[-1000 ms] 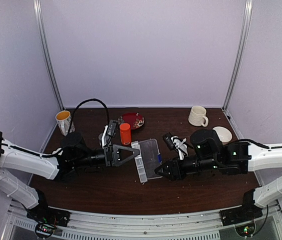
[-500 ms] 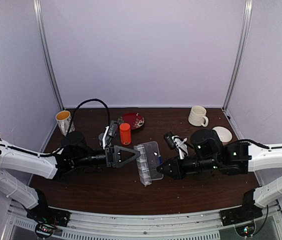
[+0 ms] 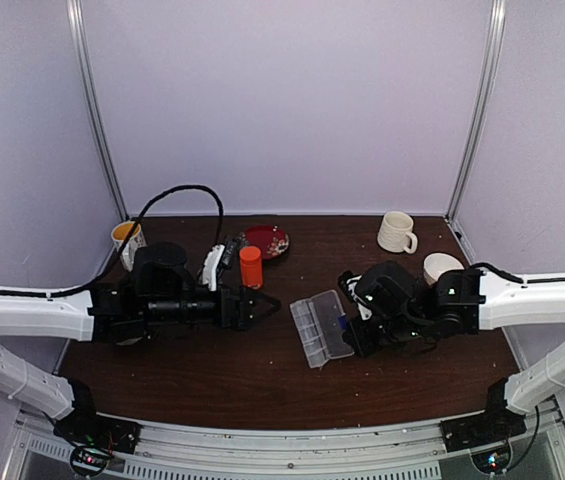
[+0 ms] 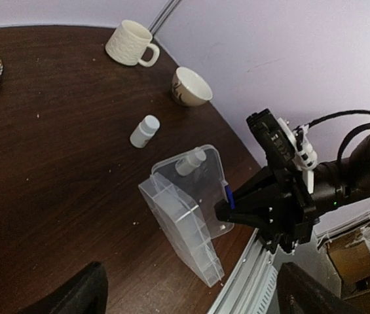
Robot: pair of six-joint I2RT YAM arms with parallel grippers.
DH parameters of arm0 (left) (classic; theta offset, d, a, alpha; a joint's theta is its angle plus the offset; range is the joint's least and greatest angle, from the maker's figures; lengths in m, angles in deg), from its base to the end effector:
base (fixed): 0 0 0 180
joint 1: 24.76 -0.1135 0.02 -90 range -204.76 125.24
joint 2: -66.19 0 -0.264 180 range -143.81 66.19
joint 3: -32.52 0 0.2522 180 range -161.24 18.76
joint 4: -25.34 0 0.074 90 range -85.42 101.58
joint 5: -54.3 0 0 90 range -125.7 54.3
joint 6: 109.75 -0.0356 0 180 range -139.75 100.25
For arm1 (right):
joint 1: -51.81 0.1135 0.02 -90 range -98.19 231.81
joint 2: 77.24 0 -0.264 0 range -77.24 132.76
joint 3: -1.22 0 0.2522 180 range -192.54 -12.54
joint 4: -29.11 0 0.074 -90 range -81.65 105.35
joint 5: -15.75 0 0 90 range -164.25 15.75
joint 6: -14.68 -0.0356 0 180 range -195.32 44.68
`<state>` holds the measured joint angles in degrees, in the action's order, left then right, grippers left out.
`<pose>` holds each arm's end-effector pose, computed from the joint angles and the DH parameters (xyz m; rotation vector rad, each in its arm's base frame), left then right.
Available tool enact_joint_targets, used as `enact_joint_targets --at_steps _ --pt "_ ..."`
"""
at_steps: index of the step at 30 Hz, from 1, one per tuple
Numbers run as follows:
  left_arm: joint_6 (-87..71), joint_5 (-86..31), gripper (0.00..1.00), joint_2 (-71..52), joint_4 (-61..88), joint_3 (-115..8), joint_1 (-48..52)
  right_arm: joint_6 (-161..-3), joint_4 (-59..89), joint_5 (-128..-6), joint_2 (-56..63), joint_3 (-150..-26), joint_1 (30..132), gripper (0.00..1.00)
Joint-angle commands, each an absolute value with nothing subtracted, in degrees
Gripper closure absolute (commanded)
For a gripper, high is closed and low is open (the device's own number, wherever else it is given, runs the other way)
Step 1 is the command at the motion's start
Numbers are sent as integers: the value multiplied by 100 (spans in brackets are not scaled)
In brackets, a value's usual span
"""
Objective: Sort the pills into containers
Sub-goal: Open the lid of the pill container.
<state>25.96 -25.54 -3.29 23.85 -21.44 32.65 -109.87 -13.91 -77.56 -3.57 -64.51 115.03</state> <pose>0.1427 -0.2349 0.2614 0.3535 2.0872 -1.3408 0.1210 0.2352 0.2469 -0.6128 2.5046 0.6396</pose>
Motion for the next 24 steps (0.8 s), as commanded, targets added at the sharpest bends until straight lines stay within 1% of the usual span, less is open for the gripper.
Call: enact_joint_targets --at_steps 1,4,6,8,10,11,12,17,20,22,23,24 --pt "2285 -3170 11 -992 815 -3004 3593 -10963 -2572 -8647 188 -6936 11475 96" --pt "2454 -3296 15 -1502 564 -3487 3808 -10985 -2715 -8674 436 -7066 11481 96" --pt "2643 -3215 21 -1779 576 -3669 3858 -10999 -2672 -8603 489 -7060 11462 95" --pt "2789 -2997 30 -2064 765 -3736 3881 -11018 -2623 -8525 498 -7020 11446 94" --pt "2943 -2798 45 -2269 1034 -3736 3893 -11031 -2629 -8477 538 -7016 11431 94" --pt "3005 -2703 50 -2370 1112 -3725 3888 -11037 -2633 -8456 564 -7012 11424 93" --pt "3065 -2619 54 -2470 1322 -3727 3895 -11039 -2638 -8432 581 -7011 11422 93" --pt "3200 -2300 62 -3024 1410 -3998 3902 -11093 -2512 -8306 602 -6956 11422 93" --pt "3236 -2196 71 -3191 1534 -4083 3902 -11113 -2473 -8265 606 -6941 11415 93" --pt "3257 -2244 80 -3202 1536 -4099 3901 -11123 -2476 -8246 616 -6945 11418 92" --pt "3265 -2277 83 -3193 1536 -4107 3899 -11140 -2472 -8216 624 -6941 11413 92" --pt "3283 -2293 84 -3197 1557 -4109 3903 -11164 -2466 -8166 625 -6934 11413 92"
